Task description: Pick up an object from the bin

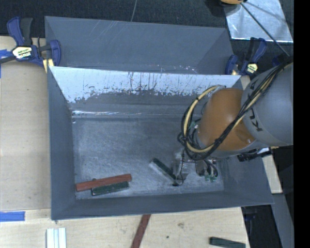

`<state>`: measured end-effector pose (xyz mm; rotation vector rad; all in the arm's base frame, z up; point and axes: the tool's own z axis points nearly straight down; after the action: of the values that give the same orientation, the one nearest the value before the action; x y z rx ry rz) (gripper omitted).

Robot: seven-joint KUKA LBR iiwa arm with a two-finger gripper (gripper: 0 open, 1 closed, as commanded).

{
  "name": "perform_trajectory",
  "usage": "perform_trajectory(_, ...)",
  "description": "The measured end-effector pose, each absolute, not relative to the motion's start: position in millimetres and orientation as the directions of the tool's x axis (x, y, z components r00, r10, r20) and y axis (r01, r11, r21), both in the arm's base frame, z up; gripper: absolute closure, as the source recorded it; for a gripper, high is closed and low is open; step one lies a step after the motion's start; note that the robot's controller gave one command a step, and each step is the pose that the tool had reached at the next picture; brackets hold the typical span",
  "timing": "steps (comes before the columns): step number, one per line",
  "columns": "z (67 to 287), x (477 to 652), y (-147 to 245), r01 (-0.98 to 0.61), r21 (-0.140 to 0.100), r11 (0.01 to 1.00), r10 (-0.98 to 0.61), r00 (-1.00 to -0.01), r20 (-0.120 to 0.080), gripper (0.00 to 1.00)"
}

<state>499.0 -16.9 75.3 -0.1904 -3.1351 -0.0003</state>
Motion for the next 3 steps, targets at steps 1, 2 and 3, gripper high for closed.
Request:
perform_trajectory(1,75,499.1,-17,0.121,0.000,0.993,0.121,-0.993,0.001,0.00)
perform_trajectory(2,75,499.1,-17,0.121,0.000,0.993,0.121,-0.993,0.001,0.00)
perform_trajectory(3,72,493.9,49,0.214,0.001,0.977,0.214,-0.977,0.003,1.00)
